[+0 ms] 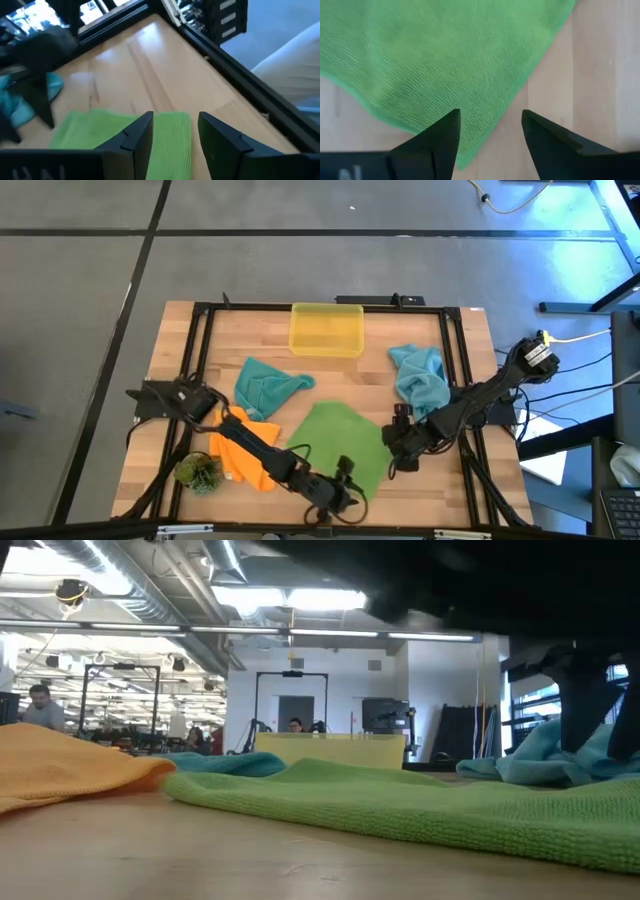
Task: Fold microfiber towels
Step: Fold the green microfiber cloth
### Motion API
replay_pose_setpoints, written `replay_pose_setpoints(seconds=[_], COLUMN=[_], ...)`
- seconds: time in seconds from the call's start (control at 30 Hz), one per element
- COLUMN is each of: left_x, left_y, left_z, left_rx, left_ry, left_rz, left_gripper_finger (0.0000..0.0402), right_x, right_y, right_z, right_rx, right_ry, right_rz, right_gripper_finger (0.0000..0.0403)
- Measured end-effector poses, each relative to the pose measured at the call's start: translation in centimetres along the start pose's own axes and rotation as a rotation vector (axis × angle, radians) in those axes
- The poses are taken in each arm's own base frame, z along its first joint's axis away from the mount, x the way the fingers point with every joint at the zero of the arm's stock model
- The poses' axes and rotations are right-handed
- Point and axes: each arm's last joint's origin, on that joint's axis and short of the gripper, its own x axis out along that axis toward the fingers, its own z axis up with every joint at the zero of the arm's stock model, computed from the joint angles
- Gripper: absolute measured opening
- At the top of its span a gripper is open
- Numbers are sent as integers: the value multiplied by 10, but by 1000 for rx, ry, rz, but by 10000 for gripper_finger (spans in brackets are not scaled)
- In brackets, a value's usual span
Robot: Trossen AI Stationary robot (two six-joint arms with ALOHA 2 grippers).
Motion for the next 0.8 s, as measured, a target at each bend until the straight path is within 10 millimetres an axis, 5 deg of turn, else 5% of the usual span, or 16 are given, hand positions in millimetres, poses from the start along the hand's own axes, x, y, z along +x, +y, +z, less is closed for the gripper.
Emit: replay_pose_setpoints(seconds=[0.27,0.8], left_x=[37,42], left_y=[-5,14], left_z=[-9,-26], left_rx=[71,-16], left_ry=[75,225], left_rz=[-48,-111], left_gripper_finger=[149,149], right_x=[-24,-44], right_y=[-9,-18], right_z=[1,2], right_rx=[19,52], right_ry=[-74,-165], right_rz=[6,-4], right_gripper_finger=[214,214])
